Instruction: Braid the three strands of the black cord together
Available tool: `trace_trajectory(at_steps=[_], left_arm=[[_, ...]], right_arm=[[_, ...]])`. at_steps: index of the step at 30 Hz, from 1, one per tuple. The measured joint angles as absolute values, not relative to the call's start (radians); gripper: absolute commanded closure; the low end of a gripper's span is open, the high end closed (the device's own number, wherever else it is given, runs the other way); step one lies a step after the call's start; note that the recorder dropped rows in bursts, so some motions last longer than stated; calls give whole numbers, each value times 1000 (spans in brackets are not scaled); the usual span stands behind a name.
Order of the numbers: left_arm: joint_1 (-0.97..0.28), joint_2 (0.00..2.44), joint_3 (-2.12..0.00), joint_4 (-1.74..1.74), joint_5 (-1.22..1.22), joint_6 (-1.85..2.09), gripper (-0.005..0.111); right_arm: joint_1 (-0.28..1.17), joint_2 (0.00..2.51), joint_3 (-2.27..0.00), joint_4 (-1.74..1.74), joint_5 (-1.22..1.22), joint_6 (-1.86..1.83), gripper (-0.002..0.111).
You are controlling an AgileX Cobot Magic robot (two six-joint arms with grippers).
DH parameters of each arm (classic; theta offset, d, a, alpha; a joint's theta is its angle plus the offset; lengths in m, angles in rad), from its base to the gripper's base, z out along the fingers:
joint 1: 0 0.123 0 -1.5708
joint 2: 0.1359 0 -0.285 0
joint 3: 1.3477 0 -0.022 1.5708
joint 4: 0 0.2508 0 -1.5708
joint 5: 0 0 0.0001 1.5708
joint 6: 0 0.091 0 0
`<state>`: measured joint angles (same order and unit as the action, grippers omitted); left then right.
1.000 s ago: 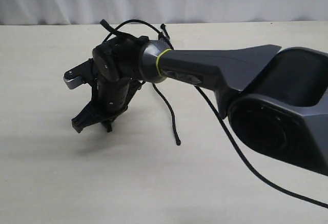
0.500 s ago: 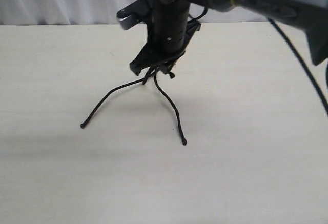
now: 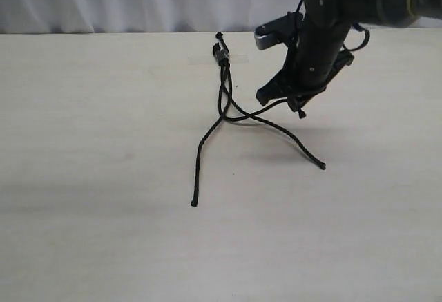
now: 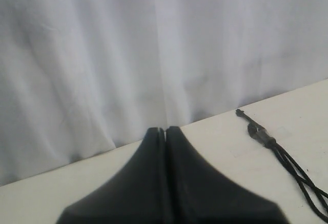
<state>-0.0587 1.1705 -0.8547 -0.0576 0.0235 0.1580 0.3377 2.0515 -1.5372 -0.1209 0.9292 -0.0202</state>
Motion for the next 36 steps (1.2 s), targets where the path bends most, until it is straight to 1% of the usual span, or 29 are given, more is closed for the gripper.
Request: trace_trajectory(at_steps=[3,8,11,18,22,28,32,36], left_arm=[[-59,1171,-855,-58,23,158,107],[-59,1171,-855,-58,23,158,107],[-59,1171,-855,-58,23,158,107],[-59,1171,-855,-58,23,158,107],[-59,1171,-855,-59,23,158,107],[-59,1171,-855,-59,23,158,107],[-59,1171,-855,-59,23,158,107],[-59,1171,-855,-59,23,158,107]], right_arm=[[331,2073,-1484,-120,832,-43,104],[330,2114,-1476,-168,703,-63,104],[330,2144,-1476,-195,677,-67,104],[330,2195,-1477,-204,707,-67,104],[336,2190,-1479,-169,811,-104,104],[407,2161,-1473,101,946,-340,104],[438,2109,-1471,121,911,-372,104],[387,2067,-1471,79,907,-347,104]])
